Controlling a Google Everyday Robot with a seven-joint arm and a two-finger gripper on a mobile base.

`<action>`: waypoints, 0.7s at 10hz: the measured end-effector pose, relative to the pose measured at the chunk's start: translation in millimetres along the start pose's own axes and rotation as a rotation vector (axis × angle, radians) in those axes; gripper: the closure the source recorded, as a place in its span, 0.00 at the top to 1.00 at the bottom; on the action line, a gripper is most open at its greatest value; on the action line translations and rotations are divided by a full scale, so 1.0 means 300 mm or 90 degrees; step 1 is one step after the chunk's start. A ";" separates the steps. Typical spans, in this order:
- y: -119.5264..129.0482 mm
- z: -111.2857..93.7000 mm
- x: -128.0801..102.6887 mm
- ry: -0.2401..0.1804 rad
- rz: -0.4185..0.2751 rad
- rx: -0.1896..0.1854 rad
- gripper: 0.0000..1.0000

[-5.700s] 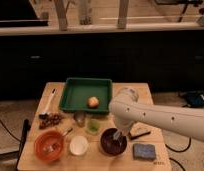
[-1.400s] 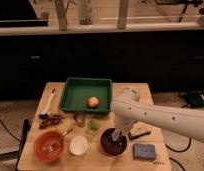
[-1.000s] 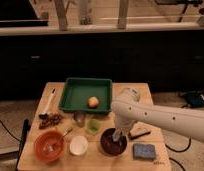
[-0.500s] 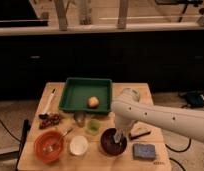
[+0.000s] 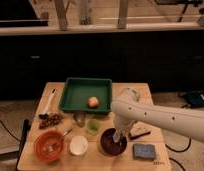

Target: Place towel in purple bowl

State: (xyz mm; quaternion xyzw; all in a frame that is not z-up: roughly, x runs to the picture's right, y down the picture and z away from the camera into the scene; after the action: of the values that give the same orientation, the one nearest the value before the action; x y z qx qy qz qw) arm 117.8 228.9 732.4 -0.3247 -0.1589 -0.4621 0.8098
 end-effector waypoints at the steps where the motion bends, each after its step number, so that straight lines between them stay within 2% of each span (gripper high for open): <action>1: -0.001 0.002 -0.001 -0.001 -0.003 0.000 0.27; 2: -0.003 0.002 -0.002 -0.001 -0.007 0.001 0.23; 3: -0.001 -0.001 -0.006 -0.003 -0.007 0.003 0.11; 4: -0.003 -0.006 -0.010 -0.003 -0.010 0.005 0.04; 5: -0.004 -0.014 -0.019 -0.002 -0.015 0.006 0.00; 7: -0.004 -0.031 -0.042 0.000 -0.025 0.006 0.00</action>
State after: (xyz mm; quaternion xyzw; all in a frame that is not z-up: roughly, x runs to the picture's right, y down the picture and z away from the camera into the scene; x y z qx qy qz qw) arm 109.8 230.3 719.0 -0.3178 -0.1676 -0.4767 0.8023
